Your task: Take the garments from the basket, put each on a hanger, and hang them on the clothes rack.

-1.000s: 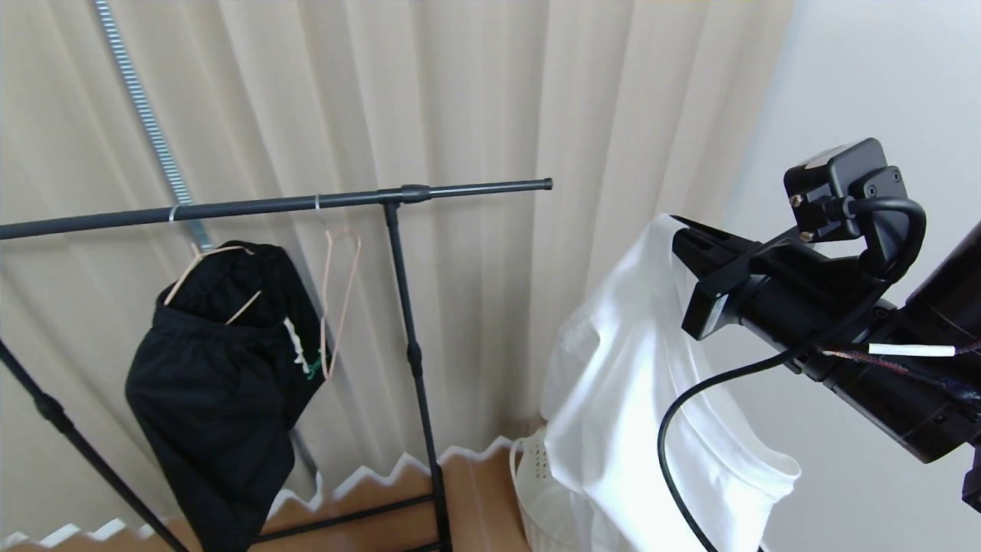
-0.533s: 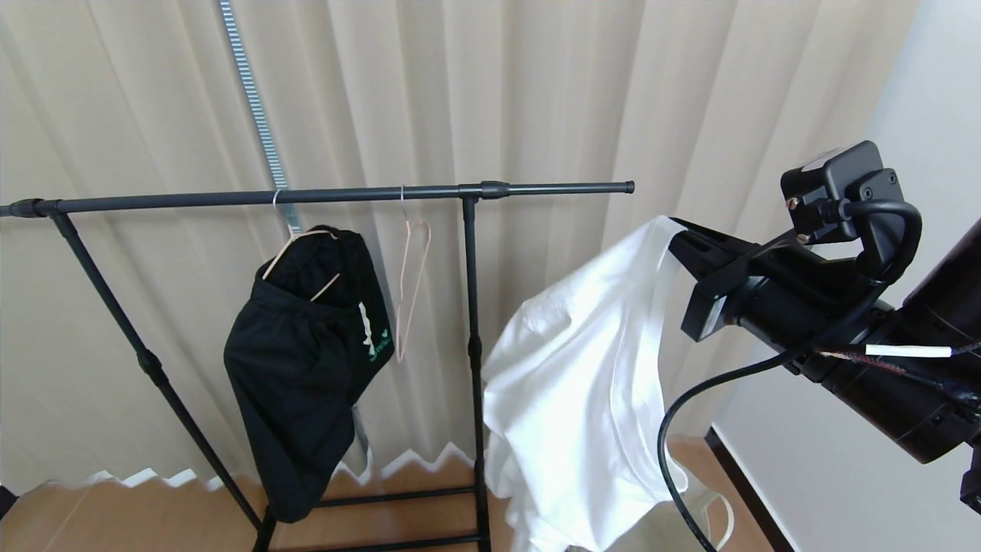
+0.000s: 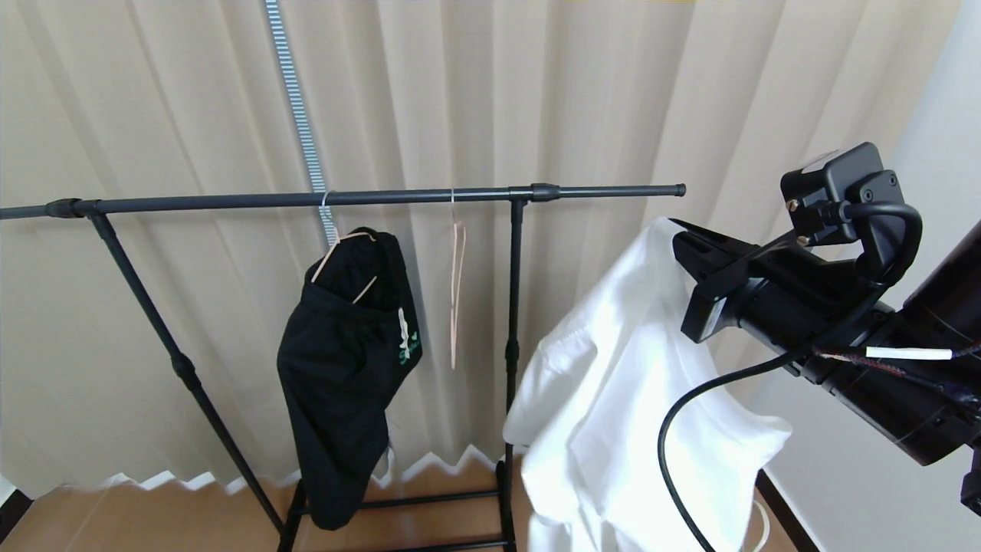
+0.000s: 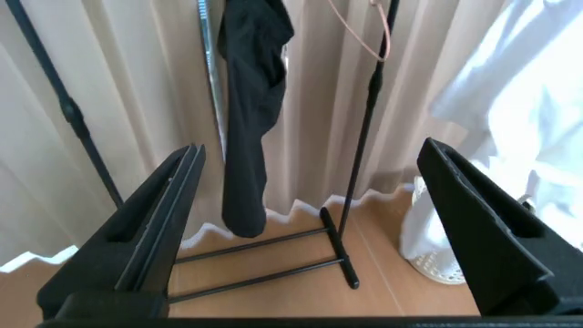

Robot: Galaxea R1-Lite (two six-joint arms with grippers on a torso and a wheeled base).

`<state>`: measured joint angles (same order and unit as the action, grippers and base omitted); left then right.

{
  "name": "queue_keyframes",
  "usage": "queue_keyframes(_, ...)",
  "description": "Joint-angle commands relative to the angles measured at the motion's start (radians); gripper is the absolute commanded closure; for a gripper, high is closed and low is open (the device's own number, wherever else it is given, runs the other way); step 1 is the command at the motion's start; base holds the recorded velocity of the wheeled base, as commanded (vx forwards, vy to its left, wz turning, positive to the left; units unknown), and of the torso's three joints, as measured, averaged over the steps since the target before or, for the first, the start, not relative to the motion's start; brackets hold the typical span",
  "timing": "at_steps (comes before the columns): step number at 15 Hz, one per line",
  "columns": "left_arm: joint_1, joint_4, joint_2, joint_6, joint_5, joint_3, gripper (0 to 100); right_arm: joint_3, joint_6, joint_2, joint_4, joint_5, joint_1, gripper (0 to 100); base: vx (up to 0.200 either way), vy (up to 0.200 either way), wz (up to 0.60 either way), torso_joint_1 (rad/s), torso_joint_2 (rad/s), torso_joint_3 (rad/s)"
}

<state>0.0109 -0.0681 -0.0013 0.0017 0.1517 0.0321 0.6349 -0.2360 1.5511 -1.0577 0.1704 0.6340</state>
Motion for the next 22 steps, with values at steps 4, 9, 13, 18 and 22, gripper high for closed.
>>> queue_keyframes(4,0.000,0.002,0.001,0.000,0.000,0.000,0,-0.001,0.000,0.001,-0.001,0.000,0.001,100,-0.150,0.200,0.00,0.006,0.00,0.000)
queue_keyframes(9,0.000,0.002,0.001,0.001,-0.001,0.000,0,0.000,0.000,0.001,-0.001,0.000,0.001,100,-0.120,0.120,0.00,0.010,0.00,0.000)
queue_keyframes(13,0.000,0.002,0.001,0.000,-0.001,-0.001,0,-0.017,0.000,0.001,-0.001,0.001,0.001,100,0.000,0.000,0.00,0.000,0.00,0.000)
queue_keyframes(18,0.000,0.001,0.001,0.000,-0.001,-0.001,0,-0.017,0.000,0.003,0.001,0.004,0.001,100,0.000,0.000,0.00,0.000,0.00,0.000)
queue_keyframes(22,0.003,-0.007,0.020,0.069,0.005,-0.001,0,-0.015,-0.003,0.041,0.007,0.032,0.006,100,0.000,0.000,0.00,0.000,0.00,0.000)
